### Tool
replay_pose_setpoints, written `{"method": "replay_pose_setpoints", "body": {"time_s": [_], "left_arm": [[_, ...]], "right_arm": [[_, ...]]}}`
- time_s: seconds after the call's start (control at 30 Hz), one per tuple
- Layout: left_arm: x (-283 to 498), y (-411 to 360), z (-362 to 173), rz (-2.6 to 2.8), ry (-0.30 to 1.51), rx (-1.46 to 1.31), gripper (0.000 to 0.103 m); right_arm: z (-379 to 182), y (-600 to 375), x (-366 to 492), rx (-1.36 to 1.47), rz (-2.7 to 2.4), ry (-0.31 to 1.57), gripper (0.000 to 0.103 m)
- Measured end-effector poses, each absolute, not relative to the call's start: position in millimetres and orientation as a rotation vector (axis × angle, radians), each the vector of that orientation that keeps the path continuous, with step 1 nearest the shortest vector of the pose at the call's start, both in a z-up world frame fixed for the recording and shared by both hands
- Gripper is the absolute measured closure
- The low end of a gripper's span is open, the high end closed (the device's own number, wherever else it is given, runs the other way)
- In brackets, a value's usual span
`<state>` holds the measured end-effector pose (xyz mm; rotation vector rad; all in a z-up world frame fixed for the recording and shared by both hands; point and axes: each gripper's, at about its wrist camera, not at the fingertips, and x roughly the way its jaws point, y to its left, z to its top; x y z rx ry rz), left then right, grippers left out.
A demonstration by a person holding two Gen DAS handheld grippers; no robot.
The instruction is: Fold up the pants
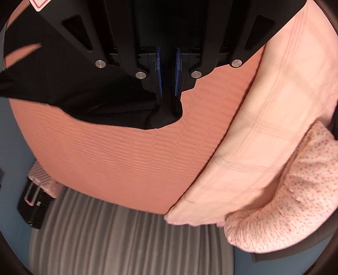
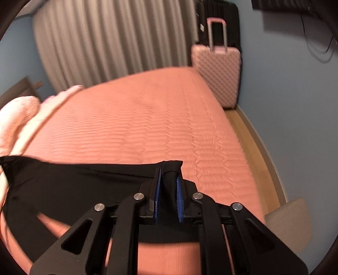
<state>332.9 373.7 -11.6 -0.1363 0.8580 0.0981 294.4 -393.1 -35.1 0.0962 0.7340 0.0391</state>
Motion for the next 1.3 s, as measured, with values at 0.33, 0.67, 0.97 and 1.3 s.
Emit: {"method": "replay_pose_setpoints", "body": {"time_s": [0.33,0.67,0.97,1.3], "left_arm": [[139,411,-39,0.155,1.007,-0.08,0.093],[95,465,-105,0.425,1.05,-0.203,0.096],[105,352,-72,0.352,0.966,-0.069,0.067],[107,155,-49,0.124,0.907,0.078,0.032]], "right_arm": [[-72,-391,137,-0.032,0.09,0.97,0.091],[-95,-417,85,0.021,-0.235,0.971,0.044],[-71,-423,80,0.269,-0.234,0.851,0.013],[-145,-417,161,0.23,-0.168,1.044,0.018]]}}
